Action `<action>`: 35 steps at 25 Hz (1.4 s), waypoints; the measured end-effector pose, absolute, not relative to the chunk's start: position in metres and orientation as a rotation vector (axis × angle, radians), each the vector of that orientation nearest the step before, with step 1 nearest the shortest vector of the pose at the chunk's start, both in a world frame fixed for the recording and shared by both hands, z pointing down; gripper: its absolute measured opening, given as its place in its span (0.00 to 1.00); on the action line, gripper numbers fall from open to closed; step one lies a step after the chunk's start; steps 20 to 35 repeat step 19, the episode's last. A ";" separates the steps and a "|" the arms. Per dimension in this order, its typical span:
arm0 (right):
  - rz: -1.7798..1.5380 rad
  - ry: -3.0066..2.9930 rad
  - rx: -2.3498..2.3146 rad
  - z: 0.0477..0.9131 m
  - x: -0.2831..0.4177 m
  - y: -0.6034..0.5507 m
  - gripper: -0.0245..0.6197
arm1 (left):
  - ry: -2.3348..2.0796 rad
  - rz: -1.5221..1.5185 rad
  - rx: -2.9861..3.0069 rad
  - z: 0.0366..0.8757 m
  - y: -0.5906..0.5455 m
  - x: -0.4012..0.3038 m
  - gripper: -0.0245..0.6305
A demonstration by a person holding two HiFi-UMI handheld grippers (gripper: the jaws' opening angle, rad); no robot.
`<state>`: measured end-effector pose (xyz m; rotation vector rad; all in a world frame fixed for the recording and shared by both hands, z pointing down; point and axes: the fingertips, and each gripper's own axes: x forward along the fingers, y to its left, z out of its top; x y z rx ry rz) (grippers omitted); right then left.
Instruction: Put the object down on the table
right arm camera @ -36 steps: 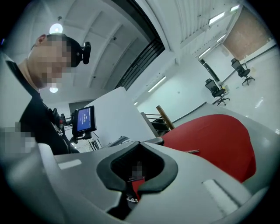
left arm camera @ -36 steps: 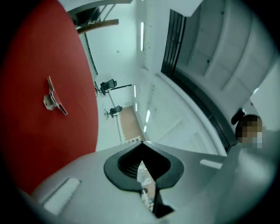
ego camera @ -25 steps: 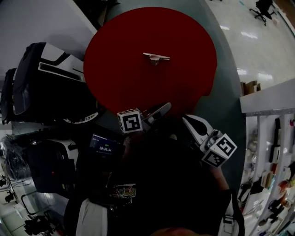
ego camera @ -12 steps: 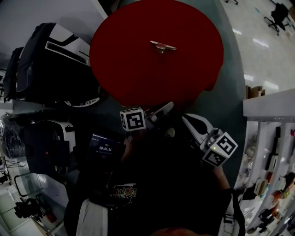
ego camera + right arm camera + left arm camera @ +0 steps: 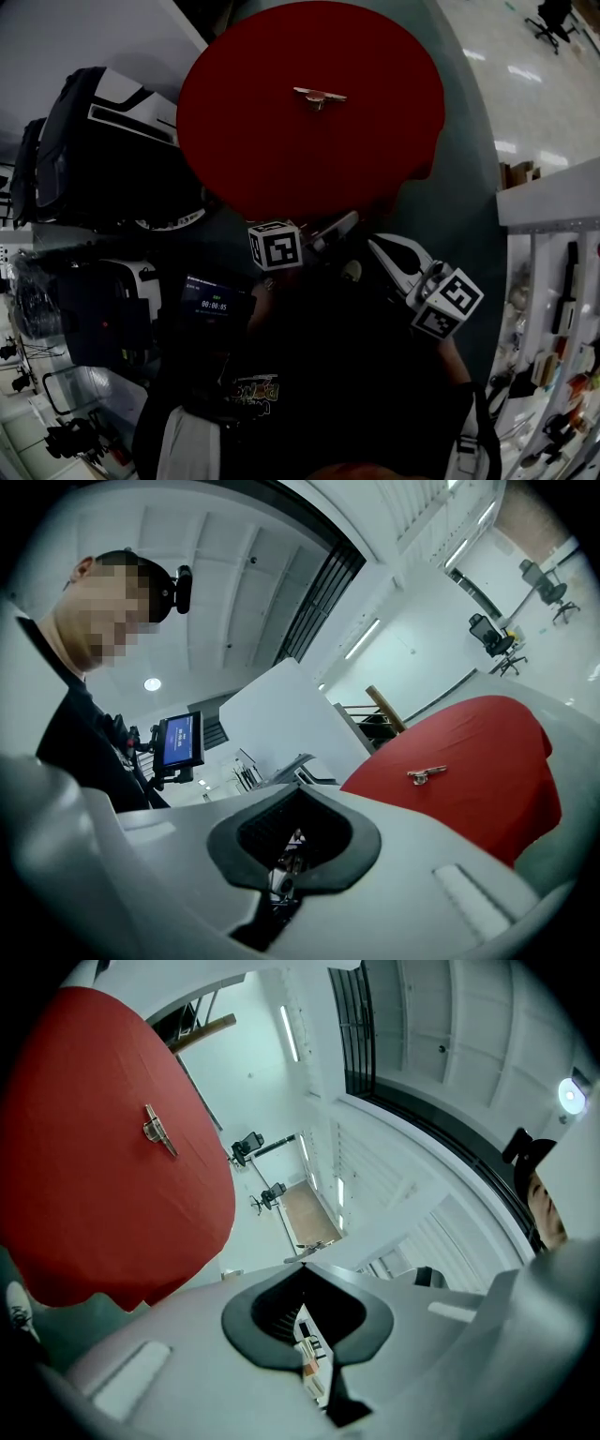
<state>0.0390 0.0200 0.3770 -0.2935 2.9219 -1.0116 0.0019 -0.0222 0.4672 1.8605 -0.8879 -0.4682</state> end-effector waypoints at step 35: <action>-0.965 2.942 -0.265 0.361 0.071 0.050 0.04 | -0.913 -0.443 1.875 0.461 0.006 0.032 0.06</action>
